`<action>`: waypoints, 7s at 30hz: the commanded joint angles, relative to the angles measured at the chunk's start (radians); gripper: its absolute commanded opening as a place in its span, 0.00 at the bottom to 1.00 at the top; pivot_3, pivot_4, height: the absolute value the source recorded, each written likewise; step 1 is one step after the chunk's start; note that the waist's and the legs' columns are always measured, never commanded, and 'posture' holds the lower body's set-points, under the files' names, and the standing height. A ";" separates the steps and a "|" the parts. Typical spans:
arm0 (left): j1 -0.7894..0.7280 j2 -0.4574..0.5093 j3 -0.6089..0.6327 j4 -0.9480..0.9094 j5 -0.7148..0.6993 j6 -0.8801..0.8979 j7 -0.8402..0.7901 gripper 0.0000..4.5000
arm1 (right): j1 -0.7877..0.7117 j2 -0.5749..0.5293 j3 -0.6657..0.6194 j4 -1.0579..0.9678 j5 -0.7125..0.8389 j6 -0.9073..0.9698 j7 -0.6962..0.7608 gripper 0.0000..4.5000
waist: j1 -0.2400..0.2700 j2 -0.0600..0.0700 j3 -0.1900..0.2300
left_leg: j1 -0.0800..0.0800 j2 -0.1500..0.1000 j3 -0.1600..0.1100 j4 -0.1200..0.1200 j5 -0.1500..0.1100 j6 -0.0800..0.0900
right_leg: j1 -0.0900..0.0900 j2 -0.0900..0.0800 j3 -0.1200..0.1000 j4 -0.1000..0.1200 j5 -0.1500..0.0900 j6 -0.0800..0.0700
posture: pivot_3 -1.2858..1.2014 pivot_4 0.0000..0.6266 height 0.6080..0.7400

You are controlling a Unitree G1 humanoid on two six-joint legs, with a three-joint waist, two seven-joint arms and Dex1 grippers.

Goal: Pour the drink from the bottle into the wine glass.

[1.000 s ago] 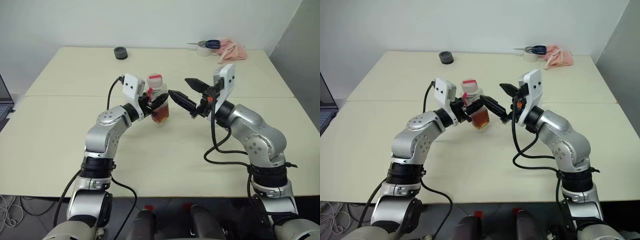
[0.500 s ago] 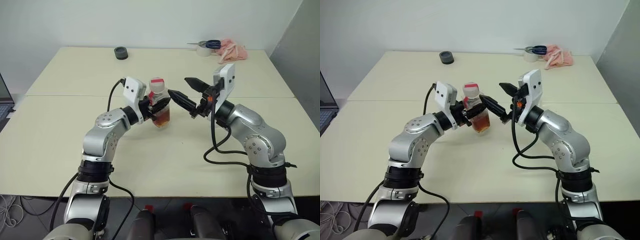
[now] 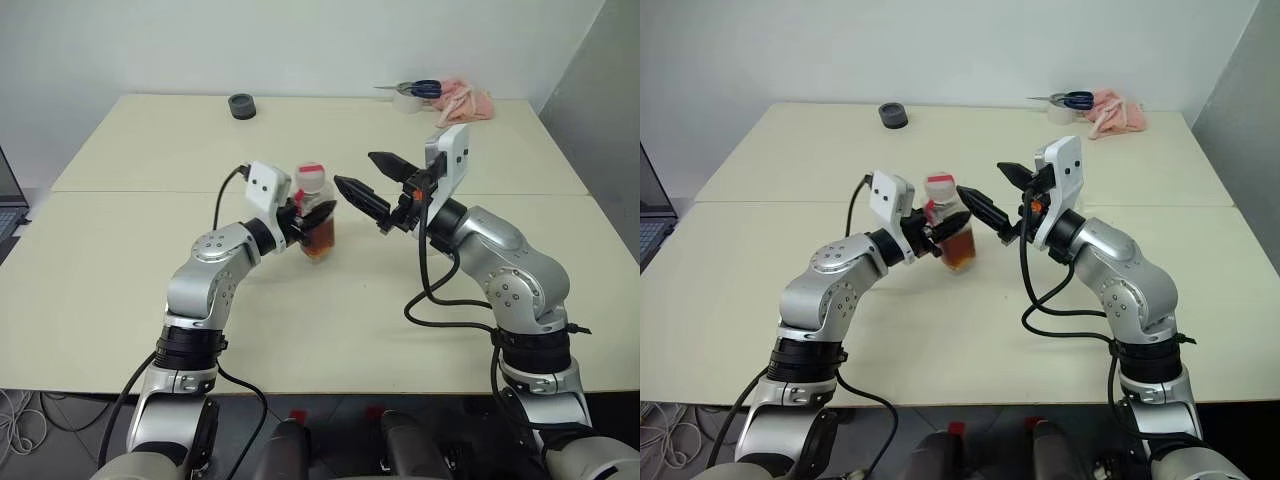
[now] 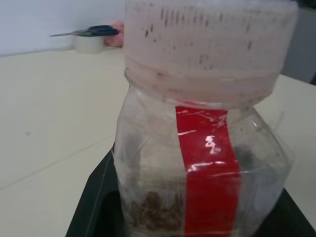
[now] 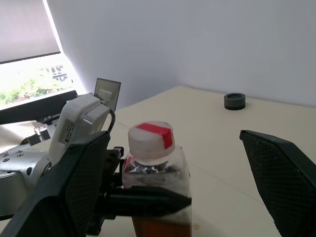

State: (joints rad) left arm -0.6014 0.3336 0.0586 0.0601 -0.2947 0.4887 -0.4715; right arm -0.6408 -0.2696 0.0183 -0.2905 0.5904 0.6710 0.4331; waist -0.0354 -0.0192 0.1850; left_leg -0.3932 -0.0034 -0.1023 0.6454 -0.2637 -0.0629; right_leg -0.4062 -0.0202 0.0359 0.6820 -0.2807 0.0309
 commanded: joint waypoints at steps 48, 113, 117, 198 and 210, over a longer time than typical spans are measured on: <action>0.067 -0.061 0.094 -0.009 0.153 -0.233 0.323 0.99 | 0.042 -0.014 -0.032 -0.070 0.010 0.010 -0.023 1.00 | 0.004 0.000 0.000 | -0.001 -0.001 0.001 0.001 0.001 0.001 | 0.000 -0.001 0.000 0.000 0.001 0.002 | 0.52 0.24 1.00; -0.059 0.000 -0.109 -0.133 -0.025 0.003 -0.178 0.41 | -0.067 0.060 0.057 0.029 -0.061 0.042 -0.007 1.00 | 0.001 0.000 0.000 | -0.001 -0.001 0.002 0.001 0.002 -0.002 | 0.000 -0.001 0.001 0.000 0.001 0.002 | 0.52 0.24 1.00; -0.045 -0.004 -0.114 -0.153 -0.026 0.013 -0.172 0.41 | -0.078 0.084 0.065 0.055 -0.086 0.020 -0.005 1.00 | 0.001 0.000 0.000 | -0.001 -0.001 0.002 0.001 0.002 -0.002 | 0.000 -0.001 0.001 0.000 0.001 0.002 | 0.52 0.24 1.00; 0.030 0.113 -0.099 -0.330 -0.162 0.078 -0.266 0.41 | -0.051 0.053 0.014 -0.125 0.057 0.140 -0.026 0.87 | -0.001 0.000 0.000 | -0.001 -0.001 0.003 0.001 0.002 0.003 | -0.001 -0.001 0.002 0.001 0.002 0.003 | 0.52 0.24 1.00; 0.037 0.121 -0.098 -0.352 -0.174 0.100 -0.272 0.41 | -0.055 0.028 0.025 -0.101 0.063 0.119 0.024 0.01 | -0.001 0.000 0.000 | -0.001 -0.001 0.003 0.001 0.002 0.003 | -0.001 -0.001 0.002 0.001 0.002 0.003 | 0.52 0.24 1.00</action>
State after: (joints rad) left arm -0.5497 0.4481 -0.0539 -0.2374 -0.4496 0.6027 -0.7334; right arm -0.6804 -0.2342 0.0416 -0.3841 0.6477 0.8065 0.4363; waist -0.0363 -0.0191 0.1849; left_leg -0.3943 -0.0041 -0.0991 0.6468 -0.2620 -0.0599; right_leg -0.4068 -0.0212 0.0378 0.6825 -0.2784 0.0338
